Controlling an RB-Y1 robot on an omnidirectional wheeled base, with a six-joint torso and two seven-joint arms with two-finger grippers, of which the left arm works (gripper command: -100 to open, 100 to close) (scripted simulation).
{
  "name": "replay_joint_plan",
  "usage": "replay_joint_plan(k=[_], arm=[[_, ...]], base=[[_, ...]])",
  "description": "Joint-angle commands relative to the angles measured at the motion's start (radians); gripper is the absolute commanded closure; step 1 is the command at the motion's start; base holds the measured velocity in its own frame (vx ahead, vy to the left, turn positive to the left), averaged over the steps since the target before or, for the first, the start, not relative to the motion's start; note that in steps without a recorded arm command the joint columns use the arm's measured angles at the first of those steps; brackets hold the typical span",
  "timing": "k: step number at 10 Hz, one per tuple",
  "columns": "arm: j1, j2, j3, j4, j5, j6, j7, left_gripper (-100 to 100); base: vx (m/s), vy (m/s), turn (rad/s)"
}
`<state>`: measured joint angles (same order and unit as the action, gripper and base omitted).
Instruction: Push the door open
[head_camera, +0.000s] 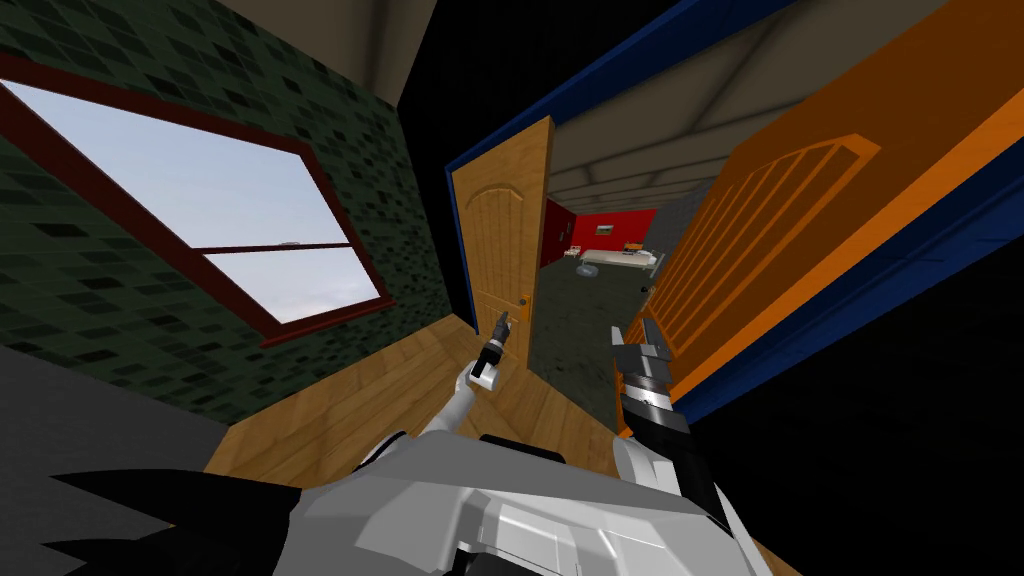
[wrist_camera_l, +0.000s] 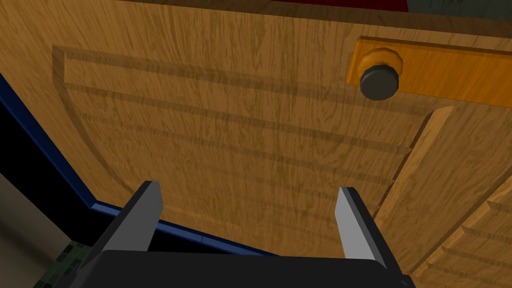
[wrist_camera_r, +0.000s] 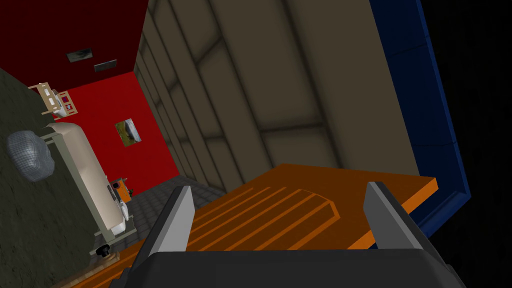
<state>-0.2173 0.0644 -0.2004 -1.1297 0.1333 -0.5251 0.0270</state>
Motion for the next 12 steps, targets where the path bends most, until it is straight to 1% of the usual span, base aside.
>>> replay_joint_plan(k=[1, 3, 7, 8, 9, 12], arm=[[-0.017, -0.001, -0.003, 0.041, 0.001, -0.010, 0.002, -100], [-0.053, -0.007, -0.011, 0.101, 0.002, -0.007, 0.001, -100], [-0.122, -0.020, -0.027, 0.215, 0.004, -0.002, 0.001, -100], [-0.139, -0.024, -0.031, 0.240, 0.005, -0.001, 0.001, -100], [-0.139, -0.024, -0.031, 0.243, 0.005, -0.001, 0.001, -100], [-0.185, -0.036, -0.041, 0.319, 0.007, 0.003, 0.001, -100]], base=[[0.054, 0.062, -0.022], [0.046, 0.061, -0.055], [0.070, 0.095, -0.064], [0.073, 0.094, -0.062], [0.048, 0.064, -0.026], [0.051, 0.073, -0.051]])
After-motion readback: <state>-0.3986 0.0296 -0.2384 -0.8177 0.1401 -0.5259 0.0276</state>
